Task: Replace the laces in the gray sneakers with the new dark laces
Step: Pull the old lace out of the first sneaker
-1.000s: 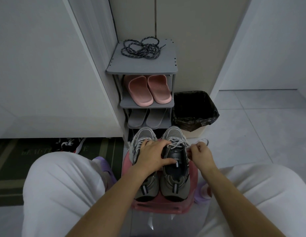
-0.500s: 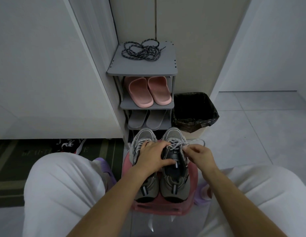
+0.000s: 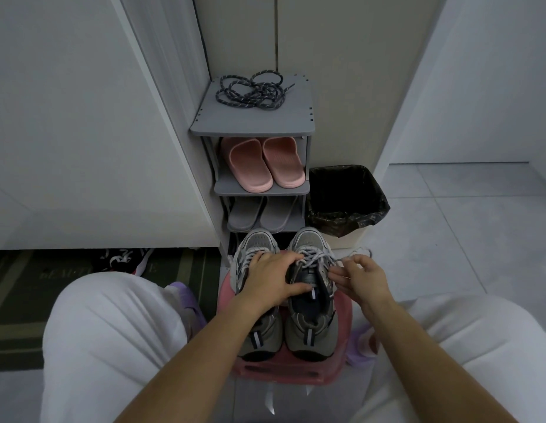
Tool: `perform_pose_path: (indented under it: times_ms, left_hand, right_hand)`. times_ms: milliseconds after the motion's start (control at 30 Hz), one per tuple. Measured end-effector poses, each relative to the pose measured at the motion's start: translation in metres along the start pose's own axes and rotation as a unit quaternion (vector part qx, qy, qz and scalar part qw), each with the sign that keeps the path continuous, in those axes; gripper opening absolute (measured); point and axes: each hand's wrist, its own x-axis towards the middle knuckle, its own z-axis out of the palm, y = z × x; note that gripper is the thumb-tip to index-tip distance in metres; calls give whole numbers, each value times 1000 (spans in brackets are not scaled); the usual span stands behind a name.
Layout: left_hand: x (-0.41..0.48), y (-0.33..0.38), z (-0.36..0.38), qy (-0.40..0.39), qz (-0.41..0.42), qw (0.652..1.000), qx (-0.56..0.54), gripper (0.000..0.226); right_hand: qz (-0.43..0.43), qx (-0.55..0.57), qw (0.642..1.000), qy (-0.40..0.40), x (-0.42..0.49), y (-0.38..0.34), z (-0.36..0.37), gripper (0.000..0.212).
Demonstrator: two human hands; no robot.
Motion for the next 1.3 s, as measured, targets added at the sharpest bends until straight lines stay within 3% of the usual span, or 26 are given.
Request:
perform_pose_path:
  times_ms: [100, 167, 267, 333, 433, 567, 867, 1033, 1133, 1200, 1300]
  left_hand:
    - [0, 0, -1, -19, -2, 1000, -7, 75]
    - [2, 0, -1, 8, -15, 999, -48, 60]
    - [5, 1, 1, 66, -32, 995, -66, 28]
    - [7, 5, 3, 78, -46, 994, -61, 22]
    - [10, 10, 2, 83, -70, 992, -62, 16]
    - [16, 14, -4, 66, -57, 996, -10, 14]
    - [22, 8, -13, -33, -74, 993, -87, 21]
    - [31, 9, -19, -28, -110, 990, -80, 21]
    - [32, 9, -21, 14, -133, 984, -121, 25]
    - [29, 8, -16, 44, -142, 976, -157, 17]
    - [27, 8, -8, 13, -125, 981, -145, 18]
  right_hand:
    - [-12, -72, 997, 5, 2, 4, -2, 18]
    - [-36, -153, 987, 17, 3, 8, -4, 28]
    - [-104, -315, 943, -5, -10, 7, -5, 31]
    - [-149, -373, 914, -46, -22, 7, -2, 21]
    - [-184, -450, 871, -63, -29, 8, -2, 29]
    - [-202, -459, 864, -54, -28, 9, -3, 32]
    - [-216, -443, 868, -56, -25, 13, -3, 25]
    - [-217, -437, 871, -52, -24, 15, -4, 16]
    - [-215, -431, 875, -55, -23, 15, -5, 13]
    - [-211, -434, 874, -57, -23, 14, -4, 14]
    - [-212, -438, 872, -58, -23, 14, -4, 15]
